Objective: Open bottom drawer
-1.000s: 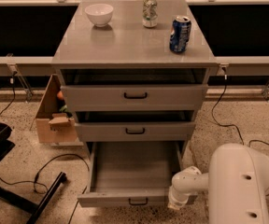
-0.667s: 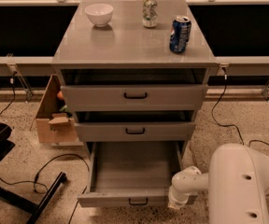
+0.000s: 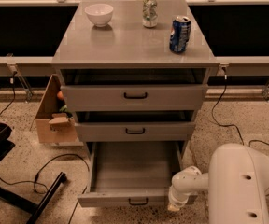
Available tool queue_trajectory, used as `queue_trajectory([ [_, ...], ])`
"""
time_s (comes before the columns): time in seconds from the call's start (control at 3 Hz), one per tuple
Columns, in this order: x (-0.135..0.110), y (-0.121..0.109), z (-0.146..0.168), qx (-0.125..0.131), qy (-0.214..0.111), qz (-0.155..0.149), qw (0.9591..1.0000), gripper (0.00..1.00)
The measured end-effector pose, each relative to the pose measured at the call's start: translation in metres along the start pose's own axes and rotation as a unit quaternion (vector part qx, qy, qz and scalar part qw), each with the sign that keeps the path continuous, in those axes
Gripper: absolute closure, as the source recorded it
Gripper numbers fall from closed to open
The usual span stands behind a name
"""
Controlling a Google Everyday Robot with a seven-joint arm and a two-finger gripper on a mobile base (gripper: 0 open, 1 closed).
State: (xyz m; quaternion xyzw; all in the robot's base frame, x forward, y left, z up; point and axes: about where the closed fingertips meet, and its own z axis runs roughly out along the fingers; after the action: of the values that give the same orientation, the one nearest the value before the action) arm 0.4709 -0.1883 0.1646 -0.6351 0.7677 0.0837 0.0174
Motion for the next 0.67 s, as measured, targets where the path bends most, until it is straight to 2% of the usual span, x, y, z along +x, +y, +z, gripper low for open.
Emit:
queue_trajectory([
  [0.33, 0.0, -0.0011, -0.0007, 0.0, 0.0, 0.0, 1.0, 0.01],
  [0.67, 0.0, -0.0031, -0.0017, 0.0, 0.0, 0.0, 1.0, 0.0],
])
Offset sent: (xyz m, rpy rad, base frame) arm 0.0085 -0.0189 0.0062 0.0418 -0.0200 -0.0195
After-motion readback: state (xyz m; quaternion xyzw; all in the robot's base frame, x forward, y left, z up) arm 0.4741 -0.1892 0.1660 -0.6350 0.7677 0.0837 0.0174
